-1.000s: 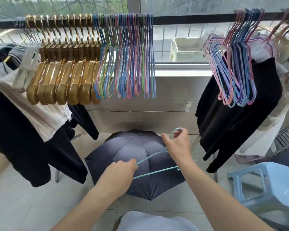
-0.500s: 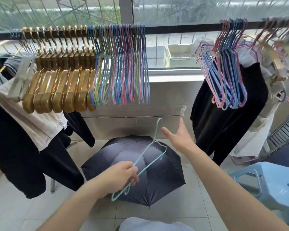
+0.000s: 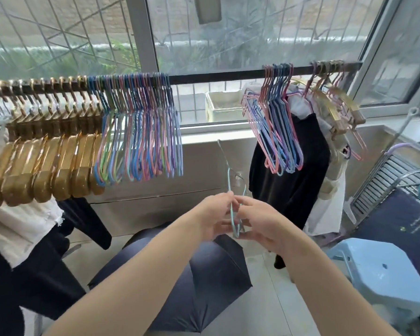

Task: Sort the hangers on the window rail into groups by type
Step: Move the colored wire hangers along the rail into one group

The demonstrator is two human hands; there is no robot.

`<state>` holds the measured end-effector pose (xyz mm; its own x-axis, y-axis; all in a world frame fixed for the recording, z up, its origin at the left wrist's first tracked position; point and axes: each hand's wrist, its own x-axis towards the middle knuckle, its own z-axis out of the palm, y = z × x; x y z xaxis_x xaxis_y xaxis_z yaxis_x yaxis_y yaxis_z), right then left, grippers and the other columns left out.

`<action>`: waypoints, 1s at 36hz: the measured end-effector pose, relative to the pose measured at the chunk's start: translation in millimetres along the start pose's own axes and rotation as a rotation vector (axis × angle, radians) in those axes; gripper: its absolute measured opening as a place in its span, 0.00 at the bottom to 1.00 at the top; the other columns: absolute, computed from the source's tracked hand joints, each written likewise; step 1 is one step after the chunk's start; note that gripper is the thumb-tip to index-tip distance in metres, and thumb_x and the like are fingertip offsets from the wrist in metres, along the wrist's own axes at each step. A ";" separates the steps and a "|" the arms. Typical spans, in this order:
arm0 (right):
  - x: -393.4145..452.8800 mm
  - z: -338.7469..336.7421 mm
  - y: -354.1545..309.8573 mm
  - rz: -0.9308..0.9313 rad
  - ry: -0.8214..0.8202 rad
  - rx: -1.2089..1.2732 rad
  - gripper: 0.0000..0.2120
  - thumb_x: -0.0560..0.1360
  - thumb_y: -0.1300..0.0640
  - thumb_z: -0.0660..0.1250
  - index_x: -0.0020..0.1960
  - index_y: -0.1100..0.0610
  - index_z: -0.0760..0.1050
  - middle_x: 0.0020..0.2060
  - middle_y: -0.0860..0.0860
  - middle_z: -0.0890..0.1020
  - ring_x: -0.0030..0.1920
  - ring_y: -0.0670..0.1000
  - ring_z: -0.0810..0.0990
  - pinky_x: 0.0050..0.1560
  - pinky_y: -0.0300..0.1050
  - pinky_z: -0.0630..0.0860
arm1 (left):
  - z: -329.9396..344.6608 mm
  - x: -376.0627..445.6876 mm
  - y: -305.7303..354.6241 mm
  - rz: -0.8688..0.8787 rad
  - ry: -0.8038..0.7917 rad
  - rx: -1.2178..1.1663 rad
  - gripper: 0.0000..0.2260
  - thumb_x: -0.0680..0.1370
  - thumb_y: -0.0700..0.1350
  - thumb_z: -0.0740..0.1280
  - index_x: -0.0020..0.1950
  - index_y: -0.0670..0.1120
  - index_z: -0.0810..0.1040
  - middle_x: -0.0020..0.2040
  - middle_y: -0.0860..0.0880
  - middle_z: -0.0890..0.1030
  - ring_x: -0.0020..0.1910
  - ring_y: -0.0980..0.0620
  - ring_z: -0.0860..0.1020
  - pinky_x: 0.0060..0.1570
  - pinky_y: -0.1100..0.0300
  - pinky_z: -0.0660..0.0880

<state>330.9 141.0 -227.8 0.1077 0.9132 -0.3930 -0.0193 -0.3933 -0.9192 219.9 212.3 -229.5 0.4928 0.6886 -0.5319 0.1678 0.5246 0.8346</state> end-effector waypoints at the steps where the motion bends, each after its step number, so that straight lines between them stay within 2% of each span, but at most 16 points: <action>1: -0.7 -5.0 -3.1 -0.015 0.011 -0.002 0.17 0.82 0.64 0.58 0.59 0.49 0.80 0.42 0.46 0.86 0.42 0.47 0.85 0.49 0.47 0.79 | 8.4 -1.2 6.4 0.013 -0.008 0.021 0.14 0.87 0.47 0.58 0.49 0.42 0.77 0.43 0.43 0.79 0.33 0.46 0.80 0.44 0.50 0.81; 4: -4.7 -14.1 -18.0 -0.066 0.074 0.089 0.17 0.81 0.63 0.57 0.54 0.50 0.83 0.43 0.48 0.85 0.41 0.49 0.82 0.49 0.48 0.74 | 20.1 0.7 25.2 0.043 -0.035 -0.007 0.13 0.85 0.42 0.62 0.46 0.43 0.82 0.45 0.42 0.81 0.33 0.47 0.82 0.41 0.51 0.83; 6: -5.0 -24.7 -28.9 -0.112 0.060 0.118 0.14 0.82 0.60 0.58 0.61 0.56 0.80 0.48 0.51 0.84 0.46 0.54 0.78 0.52 0.51 0.72 | 24.8 -0.2 40.5 0.052 -0.054 -0.022 0.12 0.84 0.43 0.64 0.47 0.43 0.85 0.50 0.41 0.82 0.34 0.46 0.84 0.39 0.52 0.83; 9: -6.5 -38.6 -50.8 -0.168 -0.021 0.009 0.12 0.82 0.61 0.63 0.64 0.57 0.75 0.52 0.52 0.83 0.49 0.52 0.83 0.54 0.49 0.74 | 35.7 -7.4 63.5 0.074 -0.041 -0.010 0.12 0.85 0.47 0.63 0.60 0.41 0.82 0.61 0.40 0.80 0.46 0.45 0.85 0.39 0.52 0.83; 11: -4.7 -44.0 -62.9 -0.158 -0.025 -0.019 0.12 0.81 0.64 0.65 0.64 0.56 0.75 0.52 0.55 0.83 0.48 0.52 0.85 0.56 0.52 0.80 | 43.8 -11.8 72.6 0.098 -0.044 0.023 0.13 0.87 0.45 0.60 0.62 0.40 0.79 0.58 0.41 0.81 0.47 0.46 0.83 0.36 0.54 0.83; 14: 0.6 -45.5 -73.0 -0.127 0.047 -0.069 0.16 0.80 0.67 0.61 0.66 0.58 0.74 0.57 0.60 0.81 0.53 0.59 0.82 0.64 0.63 0.78 | 56.2 -15.8 77.4 0.120 0.015 0.045 0.10 0.87 0.43 0.58 0.55 0.44 0.78 0.52 0.42 0.79 0.43 0.46 0.81 0.31 0.55 0.81; 16: 2.2 -40.9 -76.7 -0.114 0.134 -0.105 0.17 0.80 0.68 0.58 0.66 0.58 0.74 0.58 0.59 0.80 0.56 0.59 0.81 0.57 0.57 0.79 | 62.1 -14.2 77.2 0.123 0.042 0.028 0.09 0.85 0.43 0.58 0.55 0.46 0.78 0.55 0.41 0.81 0.46 0.44 0.82 0.34 0.53 0.81; 18: 3.4 -38.2 -82.1 -0.135 0.209 -0.121 0.15 0.82 0.65 0.57 0.65 0.56 0.75 0.57 0.57 0.81 0.54 0.56 0.81 0.51 0.51 0.81 | 65.9 -13.1 81.0 0.146 0.054 0.013 0.10 0.85 0.43 0.58 0.56 0.47 0.79 0.54 0.43 0.82 0.45 0.46 0.82 0.38 0.52 0.82; 21: 8.5 -42.9 -85.2 -0.155 0.236 -0.119 0.11 0.84 0.59 0.60 0.64 0.54 0.76 0.55 0.56 0.83 0.55 0.56 0.83 0.57 0.56 0.81 | 65.1 -15.8 86.5 0.167 0.032 0.016 0.13 0.87 0.49 0.57 0.56 0.46 0.80 0.54 0.45 0.81 0.46 0.46 0.82 0.53 0.48 0.83; 22: 9.9 -45.3 -85.8 -0.148 0.228 -0.114 0.10 0.84 0.59 0.62 0.63 0.53 0.76 0.56 0.56 0.84 0.55 0.58 0.83 0.59 0.59 0.80 | 62.0 -16.6 88.0 0.170 0.021 0.015 0.17 0.87 0.53 0.56 0.57 0.45 0.79 0.54 0.44 0.81 0.46 0.46 0.82 0.54 0.47 0.83; 25: 8.8 -53.9 -85.7 -0.130 0.192 -0.043 0.13 0.83 0.62 0.62 0.66 0.52 0.74 0.60 0.56 0.81 0.59 0.61 0.82 0.62 0.63 0.79 | 45.6 -19.3 91.0 0.176 -0.026 0.024 0.27 0.86 0.61 0.52 0.57 0.40 0.80 0.56 0.41 0.81 0.46 0.42 0.84 0.49 0.49 0.84; 27: 8.1 -60.9 -81.7 -0.147 0.177 0.035 0.13 0.84 0.63 0.60 0.66 0.51 0.73 0.61 0.56 0.80 0.59 0.61 0.82 0.62 0.64 0.79 | 29.5 -20.3 92.6 0.179 -0.049 0.026 0.30 0.85 0.63 0.52 0.57 0.38 0.81 0.60 0.39 0.80 0.50 0.39 0.85 0.50 0.48 0.84; 30: 6.0 -72.8 -77.8 -0.191 0.216 0.172 0.16 0.83 0.69 0.58 0.62 0.52 0.75 0.61 0.57 0.78 0.59 0.60 0.82 0.61 0.61 0.80 | 6.6 -24.1 95.6 0.193 -0.016 0.072 0.28 0.86 0.61 0.54 0.59 0.38 0.80 0.61 0.38 0.81 0.49 0.40 0.86 0.48 0.49 0.83; 32: 5.2 -80.4 -82.8 -0.209 0.254 0.199 0.18 0.81 0.72 0.58 0.62 0.52 0.75 0.60 0.57 0.78 0.58 0.59 0.82 0.61 0.59 0.81 | -7.3 -28.2 97.7 0.201 0.034 0.135 0.25 0.86 0.58 0.55 0.59 0.39 0.80 0.60 0.39 0.82 0.52 0.39 0.86 0.53 0.48 0.83; 34: 5.3 -88.5 -93.0 -0.224 0.292 0.156 0.19 0.80 0.72 0.60 0.61 0.51 0.76 0.60 0.57 0.77 0.56 0.58 0.82 0.58 0.58 0.82 | -20.1 -31.6 99.2 0.204 0.071 0.164 0.22 0.86 0.56 0.57 0.58 0.39 0.80 0.59 0.40 0.83 0.55 0.38 0.85 0.57 0.46 0.82; 36: 9.0 -94.5 -105.7 -0.234 0.329 0.065 0.19 0.79 0.72 0.61 0.60 0.51 0.76 0.60 0.57 0.76 0.54 0.58 0.81 0.52 0.55 0.84 | -31.7 -35.1 100.9 0.204 0.096 0.158 0.20 0.86 0.54 0.58 0.58 0.39 0.80 0.58 0.40 0.83 0.52 0.40 0.85 0.59 0.45 0.81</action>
<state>427.8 180.8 -131.8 0.4285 0.8903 -0.1543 -0.0185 -0.1621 -0.9866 192.5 256.9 -131.1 0.4480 0.8202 -0.3558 0.2086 0.2911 0.9337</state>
